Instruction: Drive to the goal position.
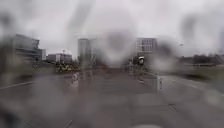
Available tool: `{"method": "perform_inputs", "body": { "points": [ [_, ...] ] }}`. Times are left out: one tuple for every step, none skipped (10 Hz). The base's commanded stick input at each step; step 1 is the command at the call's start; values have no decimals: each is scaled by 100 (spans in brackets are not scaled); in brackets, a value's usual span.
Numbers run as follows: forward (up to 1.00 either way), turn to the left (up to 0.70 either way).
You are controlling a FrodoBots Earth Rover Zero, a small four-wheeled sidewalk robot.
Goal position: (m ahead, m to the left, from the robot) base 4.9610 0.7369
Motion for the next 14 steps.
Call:
{"method": "perform_inputs", "body": {
  "points": [
    [7,0],
    [7,0],
    [7,0],
    [7,0],
    [7,0],
    [7,0],
    [7,0],
    [7,0],
    [7,0],
    [7,0],
    [7,0],
    [7,0],
    [7,0],
    [7,0]
  ]
}}
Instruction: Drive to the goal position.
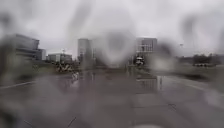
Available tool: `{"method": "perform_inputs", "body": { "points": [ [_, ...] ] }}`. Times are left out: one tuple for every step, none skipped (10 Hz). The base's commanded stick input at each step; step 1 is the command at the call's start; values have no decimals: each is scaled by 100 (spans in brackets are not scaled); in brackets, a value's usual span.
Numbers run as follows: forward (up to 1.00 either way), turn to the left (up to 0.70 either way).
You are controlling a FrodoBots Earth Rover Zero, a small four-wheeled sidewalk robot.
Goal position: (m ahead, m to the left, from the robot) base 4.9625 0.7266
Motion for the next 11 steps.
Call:
{"method": "perform_inputs", "body": {
  "points": [
    [7,0],
    [7,0],
    [7,0],
    [7,0],
    [7,0],
    [7,0],
    [7,0],
    [7,0],
    [7,0],
    [7,0],
    [7,0]
  ]
}}
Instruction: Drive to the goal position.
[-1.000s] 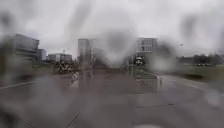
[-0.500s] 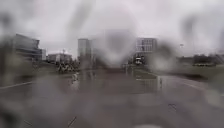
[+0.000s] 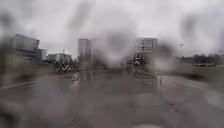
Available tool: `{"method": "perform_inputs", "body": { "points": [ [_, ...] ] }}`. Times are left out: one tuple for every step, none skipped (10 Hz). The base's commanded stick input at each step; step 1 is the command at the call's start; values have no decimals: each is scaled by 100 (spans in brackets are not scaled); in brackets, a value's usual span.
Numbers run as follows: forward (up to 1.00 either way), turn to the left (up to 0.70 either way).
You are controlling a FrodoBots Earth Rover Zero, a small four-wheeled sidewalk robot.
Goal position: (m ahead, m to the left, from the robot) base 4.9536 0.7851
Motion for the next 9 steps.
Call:
{"method": "perform_inputs", "body": {
  "points": [
    [7,0],
    [7,0],
    [7,0],
    [7,0],
    [7,0],
    [7,0],
    [7,0],
    [7,0],
    [7,0]
  ]
}}
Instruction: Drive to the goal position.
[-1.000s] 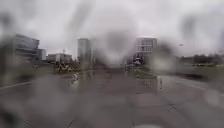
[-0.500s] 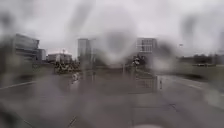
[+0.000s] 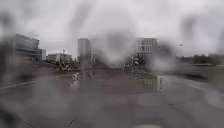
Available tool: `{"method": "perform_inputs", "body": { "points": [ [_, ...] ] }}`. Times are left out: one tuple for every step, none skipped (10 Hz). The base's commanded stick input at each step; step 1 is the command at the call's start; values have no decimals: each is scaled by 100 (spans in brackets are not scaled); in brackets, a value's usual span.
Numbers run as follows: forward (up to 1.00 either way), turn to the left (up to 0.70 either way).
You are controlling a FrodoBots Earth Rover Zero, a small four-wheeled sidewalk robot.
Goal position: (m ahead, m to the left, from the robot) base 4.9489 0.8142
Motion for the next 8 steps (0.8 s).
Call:
{"method": "perform_inputs", "body": {
  "points": [
    [7,0],
    [7,0],
    [7,0],
    [7,0],
    [7,0],
    [7,0],
    [7,0],
    [7,0]
  ]
}}
